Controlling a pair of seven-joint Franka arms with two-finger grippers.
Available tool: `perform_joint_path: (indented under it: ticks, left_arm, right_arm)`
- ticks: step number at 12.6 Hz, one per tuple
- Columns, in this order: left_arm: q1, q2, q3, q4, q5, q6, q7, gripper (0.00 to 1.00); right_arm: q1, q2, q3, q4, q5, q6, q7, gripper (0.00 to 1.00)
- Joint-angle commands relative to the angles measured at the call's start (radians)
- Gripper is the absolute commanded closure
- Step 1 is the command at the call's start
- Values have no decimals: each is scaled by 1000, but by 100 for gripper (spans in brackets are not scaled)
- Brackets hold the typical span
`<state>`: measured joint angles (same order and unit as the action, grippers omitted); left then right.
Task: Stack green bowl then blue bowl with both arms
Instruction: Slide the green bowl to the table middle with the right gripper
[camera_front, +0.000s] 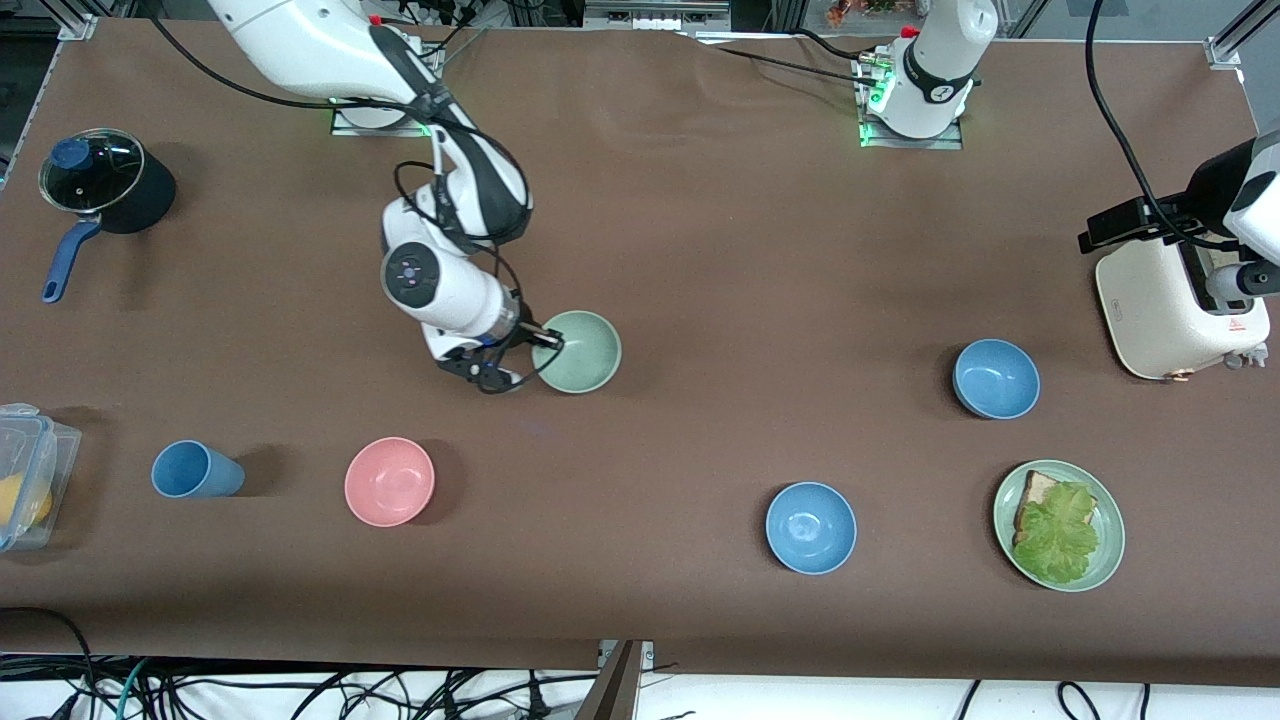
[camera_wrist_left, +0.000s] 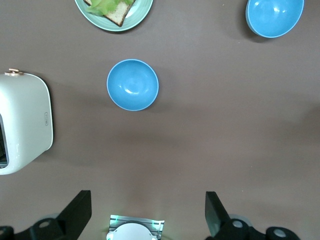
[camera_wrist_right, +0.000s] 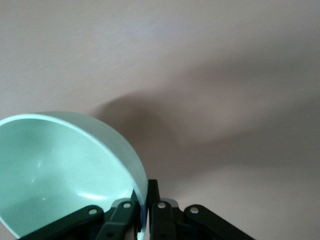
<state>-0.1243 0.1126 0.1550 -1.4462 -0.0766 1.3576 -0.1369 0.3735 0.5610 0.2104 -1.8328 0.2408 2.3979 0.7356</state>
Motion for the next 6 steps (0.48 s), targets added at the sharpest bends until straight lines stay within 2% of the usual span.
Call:
perform_joint_path:
  ticks: [1, 6]
  left_arm:
    - [5, 7, 3, 24, -31, -11, 5, 0]
    - [11, 10, 8, 24, -34, -2, 13, 0]
  right_arm:
    - [57, 62, -6, 99, 9, -9, 98, 100]
    - [159, 141, -6, 196, 9, -3, 234, 100]
